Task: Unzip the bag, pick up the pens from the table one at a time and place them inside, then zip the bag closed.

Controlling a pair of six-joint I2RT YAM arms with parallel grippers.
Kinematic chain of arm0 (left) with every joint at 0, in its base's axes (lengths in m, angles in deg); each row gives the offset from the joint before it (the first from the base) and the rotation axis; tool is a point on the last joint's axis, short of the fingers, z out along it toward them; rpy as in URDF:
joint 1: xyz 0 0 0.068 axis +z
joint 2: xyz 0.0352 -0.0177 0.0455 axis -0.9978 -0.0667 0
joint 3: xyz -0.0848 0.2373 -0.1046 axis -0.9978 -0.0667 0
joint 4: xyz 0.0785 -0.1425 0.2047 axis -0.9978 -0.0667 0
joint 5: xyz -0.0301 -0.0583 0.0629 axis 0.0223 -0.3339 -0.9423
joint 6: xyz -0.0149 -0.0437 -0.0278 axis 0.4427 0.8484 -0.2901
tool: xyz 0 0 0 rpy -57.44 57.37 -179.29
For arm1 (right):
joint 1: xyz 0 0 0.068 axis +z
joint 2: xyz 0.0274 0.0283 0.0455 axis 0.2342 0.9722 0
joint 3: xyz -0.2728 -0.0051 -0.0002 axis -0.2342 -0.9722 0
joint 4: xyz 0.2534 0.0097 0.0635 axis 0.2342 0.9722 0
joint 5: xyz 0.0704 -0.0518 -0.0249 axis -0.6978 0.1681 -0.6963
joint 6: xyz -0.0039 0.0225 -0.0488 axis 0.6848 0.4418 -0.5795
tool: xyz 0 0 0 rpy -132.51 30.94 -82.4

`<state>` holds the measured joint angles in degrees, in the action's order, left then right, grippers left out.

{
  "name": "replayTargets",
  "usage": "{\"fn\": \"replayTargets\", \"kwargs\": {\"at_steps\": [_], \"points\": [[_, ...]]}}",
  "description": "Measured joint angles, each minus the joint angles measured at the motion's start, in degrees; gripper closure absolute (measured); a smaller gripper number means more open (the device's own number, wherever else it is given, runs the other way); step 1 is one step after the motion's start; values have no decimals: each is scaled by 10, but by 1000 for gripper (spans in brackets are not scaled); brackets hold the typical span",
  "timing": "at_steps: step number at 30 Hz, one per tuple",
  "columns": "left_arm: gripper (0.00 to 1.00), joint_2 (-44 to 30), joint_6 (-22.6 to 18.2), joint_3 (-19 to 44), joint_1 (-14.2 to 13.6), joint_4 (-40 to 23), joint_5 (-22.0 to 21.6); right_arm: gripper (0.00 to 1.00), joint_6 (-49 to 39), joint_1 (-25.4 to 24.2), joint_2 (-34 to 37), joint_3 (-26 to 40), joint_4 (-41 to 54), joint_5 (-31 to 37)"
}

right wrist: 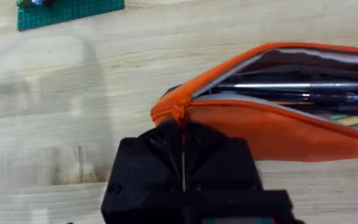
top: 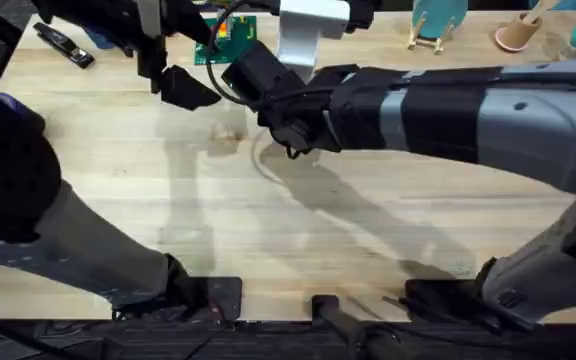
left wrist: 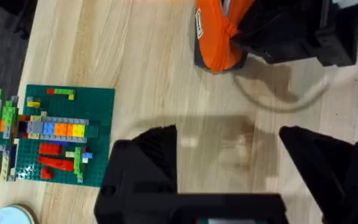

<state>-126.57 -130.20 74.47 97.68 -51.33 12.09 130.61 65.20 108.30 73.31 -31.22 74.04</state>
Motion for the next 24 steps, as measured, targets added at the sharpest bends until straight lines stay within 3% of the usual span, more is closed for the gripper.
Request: {"fn": "replayTargets", "kwargs": {"at_steps": [11,24], "points": [[6,0,0,0,0,0,0,970,-12,0,-3,0,4,0],[7,0,0,0,0,0,0,971,-49,1,-95,0,44,-18]]}}
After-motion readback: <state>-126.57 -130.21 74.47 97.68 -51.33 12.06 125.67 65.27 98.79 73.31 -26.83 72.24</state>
